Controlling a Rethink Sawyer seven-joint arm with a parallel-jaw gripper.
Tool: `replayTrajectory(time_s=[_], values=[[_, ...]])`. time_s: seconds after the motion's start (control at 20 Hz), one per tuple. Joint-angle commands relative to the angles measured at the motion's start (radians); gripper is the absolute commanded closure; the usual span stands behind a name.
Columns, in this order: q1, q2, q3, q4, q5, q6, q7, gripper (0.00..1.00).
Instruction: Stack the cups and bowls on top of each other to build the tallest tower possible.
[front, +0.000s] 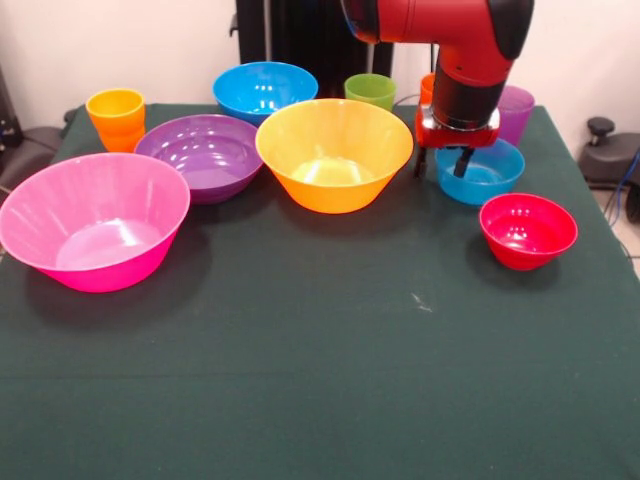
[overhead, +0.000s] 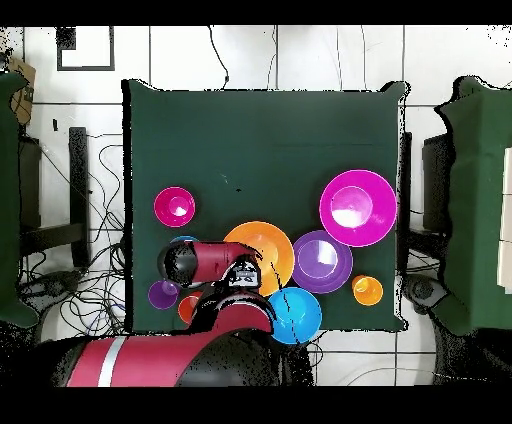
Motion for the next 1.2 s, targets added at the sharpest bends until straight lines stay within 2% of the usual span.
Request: replayTrajectory(time_s=[0.05, 0.25, 0.3, 0.95, 1.2], values=[[0.019, 0.037, 0.069, -0.031, 0.015, -0.095, 0.173, 0.00], [0.051, 0.036, 0.035, -0.034, 0.020, -0.116, 0.198, 0.00], [0.057, 0.035, 0.028, -0.035, 0.021, -0.120, 0.202, 1.00], [0.045, 0.030, 0.040, -0.031, 0.018, -0.115, 0.204, 1.00], [0.028, -0.012, 0.057, -0.022, 0.028, -0.090, 0.203, 1.00]])
